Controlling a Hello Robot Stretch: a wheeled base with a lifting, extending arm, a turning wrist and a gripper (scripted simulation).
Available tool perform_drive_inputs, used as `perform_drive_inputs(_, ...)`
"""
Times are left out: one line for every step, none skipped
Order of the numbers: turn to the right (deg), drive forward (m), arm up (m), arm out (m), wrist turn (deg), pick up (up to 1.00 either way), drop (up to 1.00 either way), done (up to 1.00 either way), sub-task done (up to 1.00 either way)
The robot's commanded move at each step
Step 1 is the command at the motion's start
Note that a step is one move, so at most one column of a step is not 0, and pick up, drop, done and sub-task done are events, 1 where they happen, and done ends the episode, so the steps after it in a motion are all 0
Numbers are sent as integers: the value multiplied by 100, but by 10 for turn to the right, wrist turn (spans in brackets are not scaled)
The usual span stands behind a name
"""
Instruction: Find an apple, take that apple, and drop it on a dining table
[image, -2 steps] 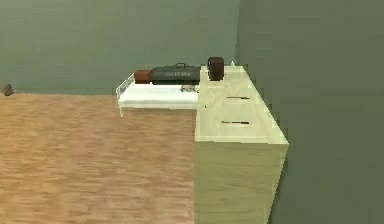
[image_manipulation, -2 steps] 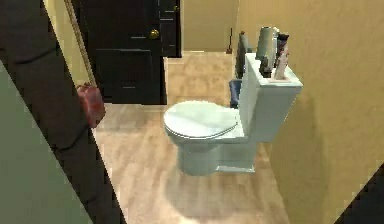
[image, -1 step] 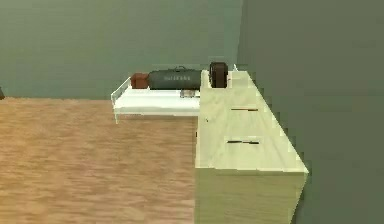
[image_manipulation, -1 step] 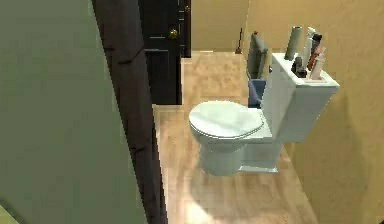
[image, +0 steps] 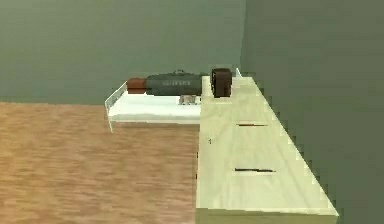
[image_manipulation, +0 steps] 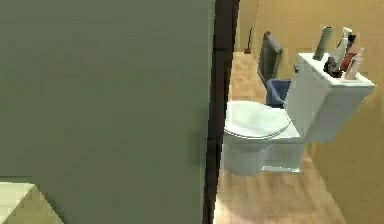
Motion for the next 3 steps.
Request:
perform_drive_inputs(450,0,0,0,0,0,0,0,0)
perform_drive_inputs(450,0,0,0,0,0,0,0,0)
perform_drive_inputs(450,0,0,0,0,0,0,0,0)
